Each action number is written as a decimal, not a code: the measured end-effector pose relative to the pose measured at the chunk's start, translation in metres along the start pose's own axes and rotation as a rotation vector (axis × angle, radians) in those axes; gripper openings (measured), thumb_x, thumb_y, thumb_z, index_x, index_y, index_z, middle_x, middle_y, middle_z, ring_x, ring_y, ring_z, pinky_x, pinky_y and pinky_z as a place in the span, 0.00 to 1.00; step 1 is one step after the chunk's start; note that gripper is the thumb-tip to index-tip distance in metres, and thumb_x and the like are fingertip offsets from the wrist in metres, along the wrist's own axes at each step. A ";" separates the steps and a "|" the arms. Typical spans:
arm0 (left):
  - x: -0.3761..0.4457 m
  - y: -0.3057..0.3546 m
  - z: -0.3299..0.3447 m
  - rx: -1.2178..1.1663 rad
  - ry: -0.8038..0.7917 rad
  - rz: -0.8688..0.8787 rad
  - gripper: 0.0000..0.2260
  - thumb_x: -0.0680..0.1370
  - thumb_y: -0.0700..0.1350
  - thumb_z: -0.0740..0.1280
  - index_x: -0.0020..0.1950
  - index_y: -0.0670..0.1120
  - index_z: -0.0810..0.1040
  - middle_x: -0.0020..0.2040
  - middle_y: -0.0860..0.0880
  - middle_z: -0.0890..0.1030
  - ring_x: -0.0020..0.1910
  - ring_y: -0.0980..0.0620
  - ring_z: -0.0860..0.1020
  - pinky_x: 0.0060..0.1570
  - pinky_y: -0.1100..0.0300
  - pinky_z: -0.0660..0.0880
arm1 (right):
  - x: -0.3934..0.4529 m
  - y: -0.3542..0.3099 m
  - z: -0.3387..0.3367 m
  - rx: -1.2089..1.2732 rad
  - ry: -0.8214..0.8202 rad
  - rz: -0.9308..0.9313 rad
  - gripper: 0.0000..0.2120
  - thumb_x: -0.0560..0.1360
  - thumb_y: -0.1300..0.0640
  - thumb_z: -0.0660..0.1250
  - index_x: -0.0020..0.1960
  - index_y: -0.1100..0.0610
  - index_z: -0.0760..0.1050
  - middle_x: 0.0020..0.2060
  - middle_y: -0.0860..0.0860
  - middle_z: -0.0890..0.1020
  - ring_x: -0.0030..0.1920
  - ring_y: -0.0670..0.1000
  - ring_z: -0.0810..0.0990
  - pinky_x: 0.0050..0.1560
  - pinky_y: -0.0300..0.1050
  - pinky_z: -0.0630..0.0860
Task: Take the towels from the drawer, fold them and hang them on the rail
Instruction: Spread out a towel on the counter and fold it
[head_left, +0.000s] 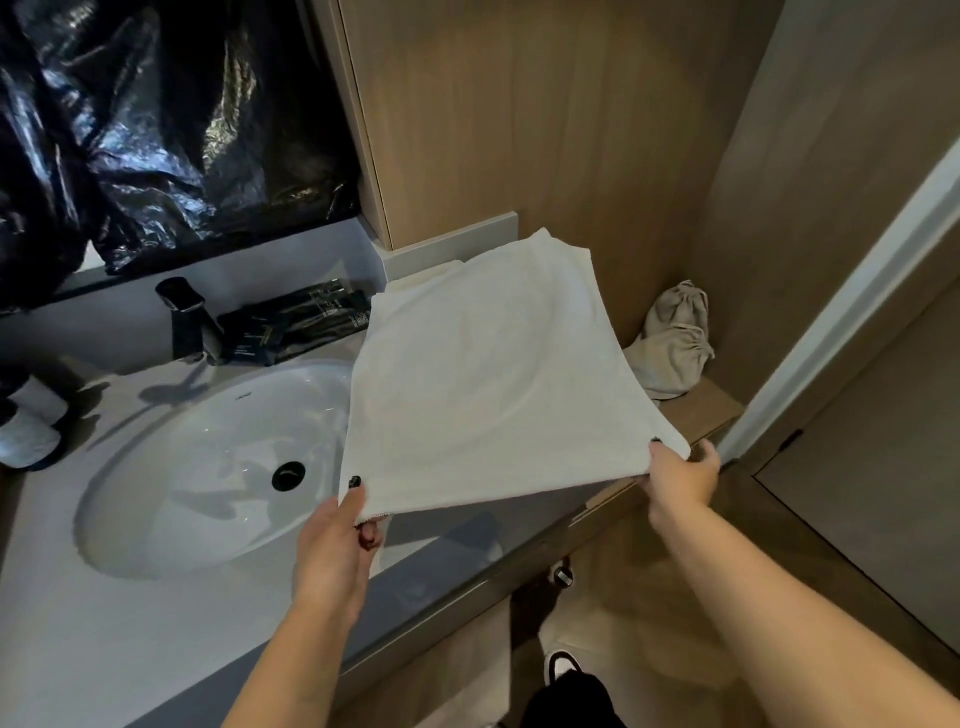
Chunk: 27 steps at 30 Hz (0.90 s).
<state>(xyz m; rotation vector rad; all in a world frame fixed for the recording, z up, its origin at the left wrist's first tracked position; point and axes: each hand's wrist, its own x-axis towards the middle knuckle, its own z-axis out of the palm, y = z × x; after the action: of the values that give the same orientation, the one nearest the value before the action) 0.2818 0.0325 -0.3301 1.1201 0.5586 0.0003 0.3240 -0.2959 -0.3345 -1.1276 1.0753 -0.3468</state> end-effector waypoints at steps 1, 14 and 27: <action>0.000 0.001 -0.002 0.031 -0.003 0.025 0.06 0.82 0.45 0.65 0.53 0.44 0.78 0.33 0.52 0.81 0.28 0.58 0.72 0.27 0.68 0.72 | 0.004 -0.006 -0.006 -0.077 -0.021 -0.054 0.34 0.76 0.62 0.69 0.76 0.44 0.59 0.65 0.52 0.71 0.47 0.56 0.80 0.26 0.40 0.75; 0.012 0.039 -0.004 -0.032 -0.102 0.007 0.08 0.81 0.41 0.65 0.57 0.39 0.81 0.37 0.48 0.80 0.29 0.57 0.73 0.30 0.67 0.74 | 0.030 -0.082 -0.054 -0.228 -0.747 -0.023 0.12 0.80 0.67 0.61 0.59 0.62 0.80 0.43 0.61 0.84 0.35 0.54 0.84 0.32 0.40 0.80; 0.025 0.077 0.009 0.525 -0.098 0.331 0.05 0.78 0.39 0.70 0.51 0.47 0.84 0.35 0.50 0.84 0.31 0.58 0.77 0.33 0.69 0.76 | 0.044 -0.118 -0.043 -0.518 -0.760 -0.401 0.07 0.75 0.66 0.69 0.53 0.64 0.80 0.39 0.61 0.85 0.37 0.55 0.85 0.36 0.41 0.82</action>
<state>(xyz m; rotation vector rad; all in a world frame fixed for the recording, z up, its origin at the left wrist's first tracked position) 0.3284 0.0663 -0.2724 1.7058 0.2823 0.0889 0.3414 -0.4026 -0.2567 -1.7535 0.2513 0.0768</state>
